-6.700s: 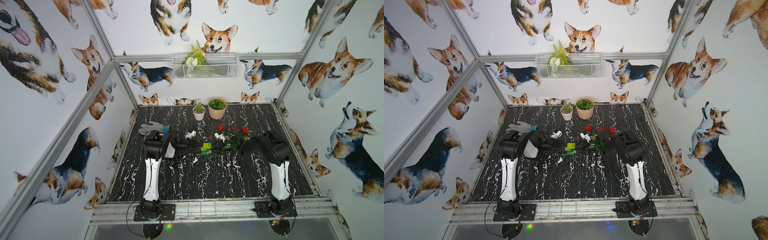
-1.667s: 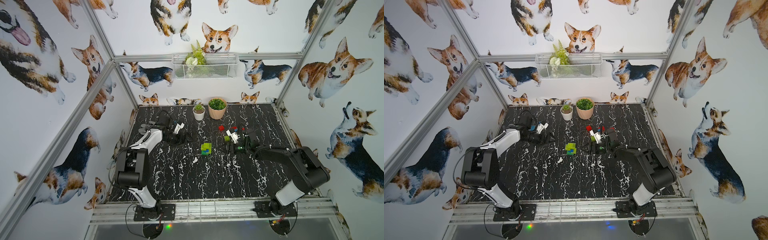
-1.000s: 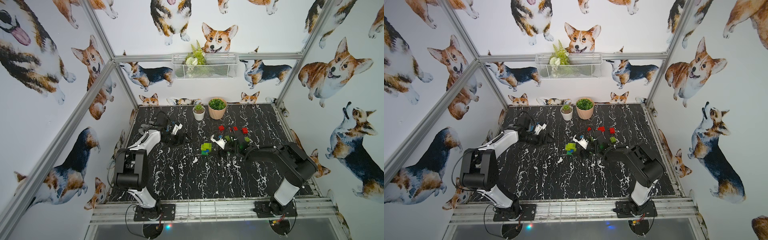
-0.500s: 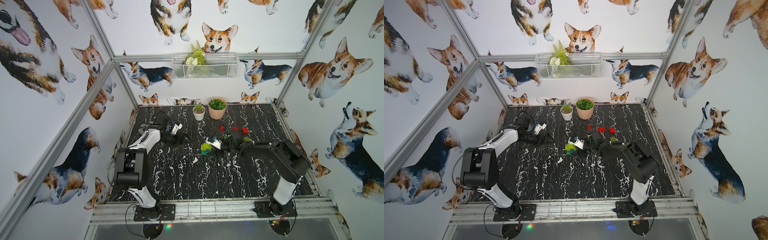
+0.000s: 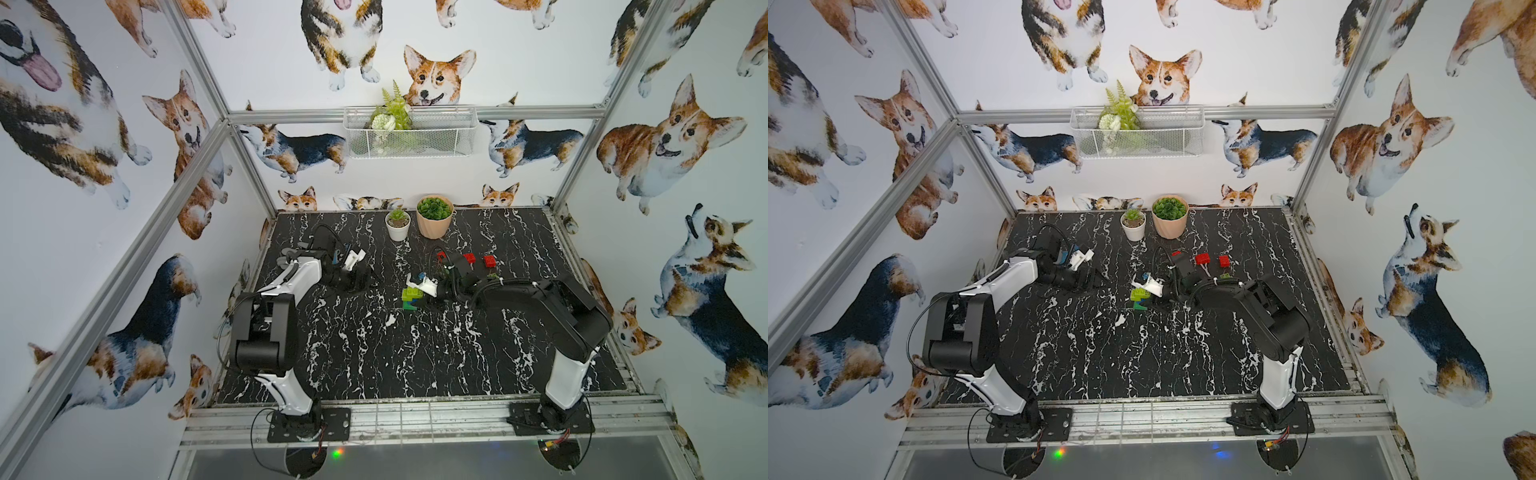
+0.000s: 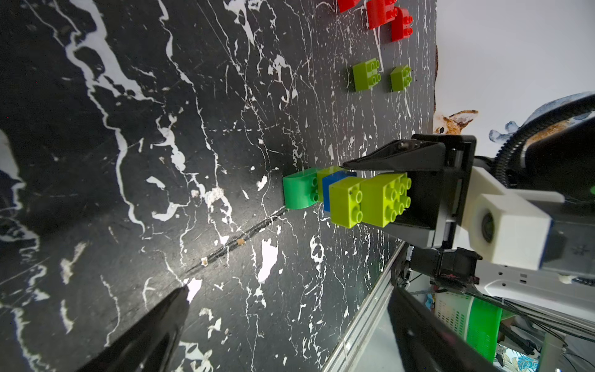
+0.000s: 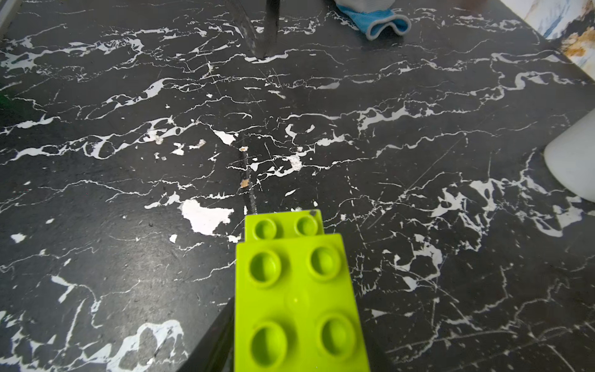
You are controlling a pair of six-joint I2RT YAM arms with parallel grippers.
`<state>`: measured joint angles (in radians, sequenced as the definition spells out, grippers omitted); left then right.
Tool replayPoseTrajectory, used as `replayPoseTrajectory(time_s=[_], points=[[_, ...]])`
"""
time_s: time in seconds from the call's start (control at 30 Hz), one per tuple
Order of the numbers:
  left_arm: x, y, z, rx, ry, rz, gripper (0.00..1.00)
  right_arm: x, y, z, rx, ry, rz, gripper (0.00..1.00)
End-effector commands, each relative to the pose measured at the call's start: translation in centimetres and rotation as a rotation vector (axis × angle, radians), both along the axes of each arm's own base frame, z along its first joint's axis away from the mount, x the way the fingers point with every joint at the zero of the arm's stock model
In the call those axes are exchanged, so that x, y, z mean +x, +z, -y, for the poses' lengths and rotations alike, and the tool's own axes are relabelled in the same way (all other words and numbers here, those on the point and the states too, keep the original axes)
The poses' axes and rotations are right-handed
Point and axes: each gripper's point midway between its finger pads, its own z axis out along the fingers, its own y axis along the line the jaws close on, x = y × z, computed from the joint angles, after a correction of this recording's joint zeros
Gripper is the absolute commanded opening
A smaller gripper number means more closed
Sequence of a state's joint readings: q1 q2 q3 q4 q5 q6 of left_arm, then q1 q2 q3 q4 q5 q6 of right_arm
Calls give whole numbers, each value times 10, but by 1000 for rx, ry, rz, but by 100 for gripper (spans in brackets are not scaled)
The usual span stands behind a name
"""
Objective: Assemble the letter s with lego
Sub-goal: Adjust the lego brick at the center of the board.
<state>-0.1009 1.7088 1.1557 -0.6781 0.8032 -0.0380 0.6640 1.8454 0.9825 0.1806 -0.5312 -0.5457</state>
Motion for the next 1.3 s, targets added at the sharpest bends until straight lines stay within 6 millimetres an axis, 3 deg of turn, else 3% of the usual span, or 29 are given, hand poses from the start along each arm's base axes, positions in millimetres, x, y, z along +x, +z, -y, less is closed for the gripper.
replayPoseTrajectory(time_s=[0.0,0.33,0.57,0.9,1.07,1.27], points=[[-2,1,0,3,-22,4,100,-3,-3,0,-18,21,-5,45],[-1,0,0,1,-24,-4,100,-3,-2,-1,-14,10,-27,31],[-1,2,0,5,-27,-6,100,-6,12,-7,48,-6,-89,26],[5,16,-9,17,10,17,100,-38,34,-20,173,-40,-484,29],[7,23,-11,12,19,27,100,-58,32,-24,182,-17,-713,31],[8,23,-11,7,22,23,100,-66,20,-30,173,-28,-897,32]])
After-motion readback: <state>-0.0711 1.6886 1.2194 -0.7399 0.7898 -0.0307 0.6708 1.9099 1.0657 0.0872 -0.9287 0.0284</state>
